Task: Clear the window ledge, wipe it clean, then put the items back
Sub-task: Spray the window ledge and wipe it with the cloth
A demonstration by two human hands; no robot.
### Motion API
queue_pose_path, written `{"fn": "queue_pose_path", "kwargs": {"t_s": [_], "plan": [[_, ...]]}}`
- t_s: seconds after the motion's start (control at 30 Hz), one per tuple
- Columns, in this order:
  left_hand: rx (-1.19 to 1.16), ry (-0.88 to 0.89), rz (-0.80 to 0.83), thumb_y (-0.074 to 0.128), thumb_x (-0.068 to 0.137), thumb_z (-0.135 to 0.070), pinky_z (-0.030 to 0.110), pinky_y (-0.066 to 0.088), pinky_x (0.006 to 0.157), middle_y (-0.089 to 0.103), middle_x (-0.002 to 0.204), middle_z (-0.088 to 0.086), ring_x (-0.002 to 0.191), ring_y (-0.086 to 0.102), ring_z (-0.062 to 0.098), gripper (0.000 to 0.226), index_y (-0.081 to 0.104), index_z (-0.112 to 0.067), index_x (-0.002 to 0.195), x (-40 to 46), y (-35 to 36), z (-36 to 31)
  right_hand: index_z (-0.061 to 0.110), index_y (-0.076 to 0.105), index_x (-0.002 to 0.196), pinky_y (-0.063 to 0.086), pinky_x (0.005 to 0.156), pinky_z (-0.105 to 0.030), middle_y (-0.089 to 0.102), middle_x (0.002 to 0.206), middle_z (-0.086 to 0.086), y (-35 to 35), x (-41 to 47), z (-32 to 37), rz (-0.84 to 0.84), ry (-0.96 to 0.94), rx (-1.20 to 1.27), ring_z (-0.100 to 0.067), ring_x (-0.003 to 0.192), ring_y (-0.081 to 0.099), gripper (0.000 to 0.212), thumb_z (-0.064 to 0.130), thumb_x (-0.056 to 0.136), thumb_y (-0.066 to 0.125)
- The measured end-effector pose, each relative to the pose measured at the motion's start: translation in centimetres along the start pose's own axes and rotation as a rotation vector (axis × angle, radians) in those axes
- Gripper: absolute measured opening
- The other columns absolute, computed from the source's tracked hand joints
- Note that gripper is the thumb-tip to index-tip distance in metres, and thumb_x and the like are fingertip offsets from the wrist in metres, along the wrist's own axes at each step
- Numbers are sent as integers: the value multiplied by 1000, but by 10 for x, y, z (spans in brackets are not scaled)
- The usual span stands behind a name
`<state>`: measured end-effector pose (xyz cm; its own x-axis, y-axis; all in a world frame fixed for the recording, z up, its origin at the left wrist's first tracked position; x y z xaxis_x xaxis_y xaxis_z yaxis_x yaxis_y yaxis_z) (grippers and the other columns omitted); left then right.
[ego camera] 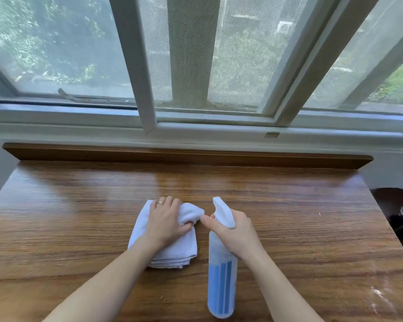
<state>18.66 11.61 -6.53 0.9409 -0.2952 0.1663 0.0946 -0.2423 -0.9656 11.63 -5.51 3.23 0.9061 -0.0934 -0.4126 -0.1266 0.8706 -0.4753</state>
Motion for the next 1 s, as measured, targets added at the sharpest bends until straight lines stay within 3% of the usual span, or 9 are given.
{"fn": "queue_pose_path", "kwargs": {"t_s": [0.3,0.43,0.53,0.7,0.87,1.0], "plan": [[46,-100,63,47,61,-61,40,44,67,58,77,8,73,57,32,55,60,-11,81,87,13,19,24,59,67,38,59,-22,55,57,14,-7,18,0,-7,22,27,0,53,48,34,52,81,72],[69,-136,115,69,70,-55,47,43,76,60,89,14,84,56,38,53,61,-7,91,118,21,27,22,61,69,40,61,-23,56,58,13,-11,23,1,-15,16,20,0,56,50,35,54,81,72],[60,-145,132,71,75,-52,52,40,88,61,100,18,96,54,41,54,62,-7,103,130,24,28,23,62,70,42,62,-24,58,60,13,-13,26,0,-17,19,20,-2,59,53,36,56,80,72],[50,-141,113,74,73,-53,50,42,83,62,92,17,87,56,40,53,64,-8,100,123,23,27,21,63,71,42,62,-23,58,60,12,-13,24,0,-15,17,30,-2,58,53,37,56,80,73],[36,-80,95,52,68,-58,43,43,74,60,84,11,78,56,36,53,63,-12,91,92,15,11,22,62,69,40,61,-23,57,58,14,-12,18,1,-13,-4,42,0,56,51,34,53,81,73],[-6,-23,13,53,65,-58,41,37,78,59,87,6,80,54,32,54,63,-15,95,50,11,-4,23,61,67,39,60,-24,56,57,14,-11,17,1,-10,-7,59,0,55,49,34,51,80,73]]}}
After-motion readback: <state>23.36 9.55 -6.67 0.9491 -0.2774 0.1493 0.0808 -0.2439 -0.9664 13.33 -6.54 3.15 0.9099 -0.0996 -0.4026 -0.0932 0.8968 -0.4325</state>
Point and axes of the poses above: each hand's wrist, its own x-axis towards the middle knuckle, its own y-axis out of the palm, z = x × y, the point moved 9 cm from there along x, towards the middle knuckle
